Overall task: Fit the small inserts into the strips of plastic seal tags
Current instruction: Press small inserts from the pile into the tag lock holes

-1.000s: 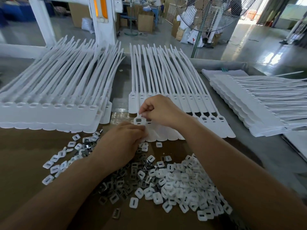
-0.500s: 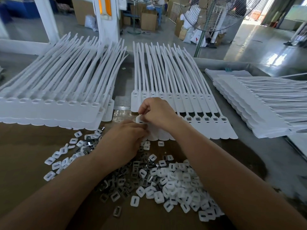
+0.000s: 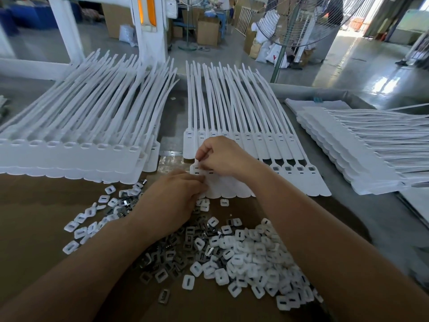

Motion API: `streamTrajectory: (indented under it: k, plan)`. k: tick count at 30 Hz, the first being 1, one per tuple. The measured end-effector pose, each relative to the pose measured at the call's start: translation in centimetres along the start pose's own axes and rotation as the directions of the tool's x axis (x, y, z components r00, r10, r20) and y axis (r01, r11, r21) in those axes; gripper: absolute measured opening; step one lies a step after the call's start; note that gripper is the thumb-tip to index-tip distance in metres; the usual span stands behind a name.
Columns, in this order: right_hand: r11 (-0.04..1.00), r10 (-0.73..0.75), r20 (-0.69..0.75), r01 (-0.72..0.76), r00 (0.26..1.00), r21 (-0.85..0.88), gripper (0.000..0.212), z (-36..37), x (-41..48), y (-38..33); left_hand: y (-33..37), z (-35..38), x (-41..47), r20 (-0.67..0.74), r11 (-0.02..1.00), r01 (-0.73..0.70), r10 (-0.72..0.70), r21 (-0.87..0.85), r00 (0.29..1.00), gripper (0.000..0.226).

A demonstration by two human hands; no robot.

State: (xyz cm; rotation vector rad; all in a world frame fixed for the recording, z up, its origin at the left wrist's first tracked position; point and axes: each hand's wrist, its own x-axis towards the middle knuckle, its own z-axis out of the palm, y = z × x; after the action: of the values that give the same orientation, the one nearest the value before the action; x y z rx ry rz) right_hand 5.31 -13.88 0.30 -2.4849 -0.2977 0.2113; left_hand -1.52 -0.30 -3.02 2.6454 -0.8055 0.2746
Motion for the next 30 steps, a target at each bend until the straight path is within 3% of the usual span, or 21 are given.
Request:
streamTrajectory:
  k: [6,12,20,25,30]
  plan:
    - [0.992,-0.094,0.121,0.103,0.988,-0.073,0.006,-2.7,-3.9,-0.1,-0.2,0.1,0.3,0.000,1.000,0.003,-0.003,-0.021,1.000,0.023]
    - [0.986,-0.029,0.315,0.078,0.949,-0.145,0.015,-3.1,-7.6,1.5,-0.3,0.5,0.4,-0.002,0.998,0.042,-0.042,-0.038,0.999,0.028]
    - [0.993,0.002,0.306,0.035,0.952,-0.115,0.016,-4.2,-9.3,3.6,-0.4,0.5,0.5,0.026,0.998,0.058,-0.057,-0.030,0.998,0.030]
    - [0.989,0.046,0.376,0.012,0.925,-0.150,0.028,-5.5,-10.7,4.5,-0.5,0.7,0.7,0.030,0.998,0.059,-0.058,-0.022,0.998,0.030]
    - [0.987,0.006,0.346,0.050,0.938,-0.155,0.025,-4.4,-10.6,4.4,-0.6,0.7,0.4,0.033,0.998,0.057,-0.056,-0.011,0.998,0.030]
